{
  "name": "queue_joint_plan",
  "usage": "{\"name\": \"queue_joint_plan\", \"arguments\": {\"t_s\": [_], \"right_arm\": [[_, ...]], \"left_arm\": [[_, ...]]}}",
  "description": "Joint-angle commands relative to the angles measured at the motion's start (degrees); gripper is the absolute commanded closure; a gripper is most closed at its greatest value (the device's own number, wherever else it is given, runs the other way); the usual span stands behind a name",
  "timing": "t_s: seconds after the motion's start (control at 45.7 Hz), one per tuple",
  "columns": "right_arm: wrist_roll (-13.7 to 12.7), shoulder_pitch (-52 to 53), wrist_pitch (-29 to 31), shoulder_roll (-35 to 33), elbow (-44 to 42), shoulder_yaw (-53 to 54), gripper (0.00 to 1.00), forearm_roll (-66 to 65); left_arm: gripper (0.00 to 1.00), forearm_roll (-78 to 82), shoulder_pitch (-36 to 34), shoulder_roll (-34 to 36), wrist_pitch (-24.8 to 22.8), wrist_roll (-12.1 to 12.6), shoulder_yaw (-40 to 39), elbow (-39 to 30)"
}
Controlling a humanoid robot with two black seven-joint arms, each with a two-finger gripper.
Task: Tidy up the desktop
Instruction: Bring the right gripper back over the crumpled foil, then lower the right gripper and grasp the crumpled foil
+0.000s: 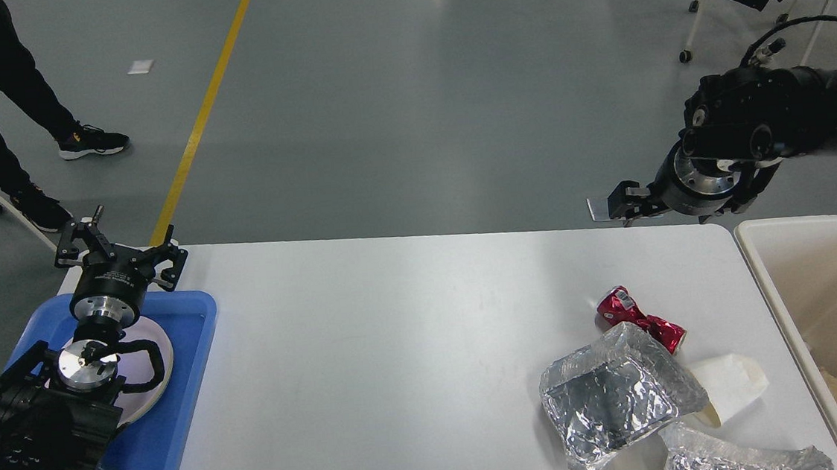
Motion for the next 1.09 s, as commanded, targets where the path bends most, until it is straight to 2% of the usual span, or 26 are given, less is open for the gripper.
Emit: {"name": "queue_joint_plan", "arguments": {"t_s": [0.0, 0.088, 0.263, 0.35, 0.438, 0.591, 0.766, 1.073], "right_arm": [[0.0, 9.8, 12.5, -2.3, 4.7, 0.6, 0.0, 5.3], [-0.1, 15.9, 18.6, -3.2, 6.8, 0.4, 0.0, 9.3], [-0.2, 21.4, 18.6, -2.8, 8.3, 0.8, 0.0, 11.7], [-0.2, 19.0, 18.6, -3.0, 7.7, 1.9, 0.0, 11.8], [-0.2, 8.9, 18.6, -4.3, 5.7, 6.4, 0.0, 11.8], [-0.3, -8.5, 11.5, -5.2, -0.8, 12.5, 0.0, 11.7], [-0.3, -24.1, 2.1, -2.9, -8.9, 18.2, 0.0, 11.7], [-0.4, -35.3, -7.8, 3.2, -16.1, 18.6, 0.0, 11.9]], "left_arm": [[0.04, 0.1, 0.0, 0.0, 0.0, 0.0, 0.0, 0.0], [0.04, 0.0, 0.0, 0.0, 0.1, 0.0, 0.0, 0.0], [0.04, 0.0, 0.0, 0.0, 0.0, 0.0, 0.0, 0.0], [0.04, 0.0, 0.0, 0.0, 0.0, 0.0, 0.0, 0.0], [0.04, 0.0, 0.0, 0.0, 0.0, 0.0, 0.0, 0.0], [0.04, 0.1, 0.0, 0.0, 0.0, 0.0, 0.0, 0.0], [0.04, 0.0, 0.0, 0.0, 0.1, 0.0, 0.0, 0.0], [0.04, 0.0, 0.0, 0.0, 0.0, 0.1, 0.0, 0.0]]}}
